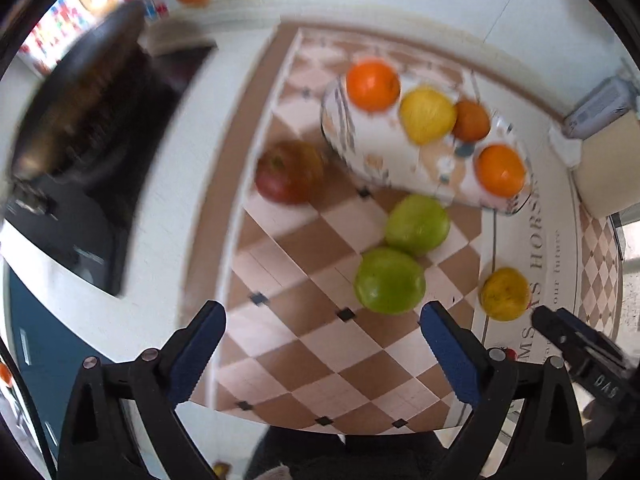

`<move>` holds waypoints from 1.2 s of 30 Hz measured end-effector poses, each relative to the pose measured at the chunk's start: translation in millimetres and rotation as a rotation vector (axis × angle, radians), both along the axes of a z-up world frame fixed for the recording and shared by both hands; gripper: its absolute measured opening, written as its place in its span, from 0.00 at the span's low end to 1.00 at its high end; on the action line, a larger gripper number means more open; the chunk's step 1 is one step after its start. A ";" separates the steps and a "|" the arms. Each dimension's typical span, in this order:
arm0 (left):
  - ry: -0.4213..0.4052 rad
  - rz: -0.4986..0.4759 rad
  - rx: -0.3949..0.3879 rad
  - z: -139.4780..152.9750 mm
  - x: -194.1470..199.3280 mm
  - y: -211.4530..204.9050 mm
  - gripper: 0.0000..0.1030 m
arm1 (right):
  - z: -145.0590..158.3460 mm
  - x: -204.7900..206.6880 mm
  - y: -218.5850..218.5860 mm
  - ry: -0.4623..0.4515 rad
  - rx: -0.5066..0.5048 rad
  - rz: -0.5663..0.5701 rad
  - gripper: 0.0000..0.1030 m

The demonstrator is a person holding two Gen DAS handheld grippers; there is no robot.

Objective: Organize fruits
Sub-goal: 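Grasp the green lime with the left tool while the right tool grasps the yellow citrus, then lift the green lime with the left tool while the right tool carries the yellow citrus toward the plate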

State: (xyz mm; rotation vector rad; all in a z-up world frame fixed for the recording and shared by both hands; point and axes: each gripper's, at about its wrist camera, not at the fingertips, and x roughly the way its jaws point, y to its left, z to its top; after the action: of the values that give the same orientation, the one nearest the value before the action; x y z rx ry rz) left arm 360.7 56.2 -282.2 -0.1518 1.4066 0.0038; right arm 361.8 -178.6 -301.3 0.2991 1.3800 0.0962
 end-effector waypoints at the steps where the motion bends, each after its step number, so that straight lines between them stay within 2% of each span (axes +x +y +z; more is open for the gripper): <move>1: 0.028 0.002 -0.008 -11.0 4.4 -2.6 0.97 | -7.1 3.4 1.0 0.013 -0.006 0.001 0.68; 6: 0.097 -0.057 -0.019 -44.6 22.7 -26.4 0.97 | -26.3 18.0 6.8 0.036 -0.052 0.019 0.64; 8: 0.123 -0.103 -0.010 -54.6 28.6 -39.8 0.97 | -35.7 24.8 8.6 0.051 -0.084 0.034 0.63; 10: 0.142 -0.164 0.004 -63.4 33.8 -55.4 0.97 | -43.4 30.7 8.7 0.063 -0.090 0.040 0.57; 12: 0.138 -0.210 0.037 -68.3 36.3 -67.8 0.97 | -45.4 36.7 13.3 0.036 -0.107 0.067 0.57; 13: 0.128 -0.235 0.048 -69.8 37.0 -73.8 0.94 | -46.5 39.6 15.9 0.038 -0.121 0.078 0.57; 14: 0.121 -0.255 0.064 -71.1 37.3 -79.0 0.84 | -47.4 42.2 18.3 0.039 -0.129 0.087 0.57; 15: 0.119 -0.275 0.078 -73.0 36.7 -84.0 0.68 | -48.3 43.8 20.0 0.044 -0.131 0.095 0.57; 16: 0.125 -0.287 0.082 -74.8 36.3 -87.0 0.60 | -49.6 46.0 22.3 0.052 -0.134 0.109 0.57; 17: 0.132 -0.296 0.078 -76.3 35.4 -89.2 0.57 | -49.9 47.7 24.3 0.056 -0.137 0.117 0.57; 24: 0.123 -0.292 0.071 -74.4 17.8 -88.2 0.57 | -53.8 53.4 34.2 0.087 -0.154 0.197 0.58; 29: 0.140 -0.280 0.050 -74.4 -1.1 -83.2 0.57 | -67.1 59.6 67.5 0.132 -0.229 0.343 0.59; 31: 0.143 -0.277 0.046 -74.3 -5.6 -81.4 0.57 | -69.2 59.9 74.1 0.133 -0.247 0.362 0.59; 34: 0.145 -0.265 0.038 -72.5 -9.3 -77.7 0.57 | -69.7 59.3 72.7 0.157 -0.199 0.330 0.58; 36: 0.142 -0.257 0.031 -70.3 -9.8 -72.1 0.57 | -68.4 55.4 64.8 0.173 -0.095 0.285 0.58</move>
State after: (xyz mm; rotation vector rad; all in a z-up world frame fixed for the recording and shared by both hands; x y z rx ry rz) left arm 350.9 -15.9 -352.5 0.0570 1.5582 -0.1794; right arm 417.2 -113.9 -369.6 0.0298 1.5885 0.2447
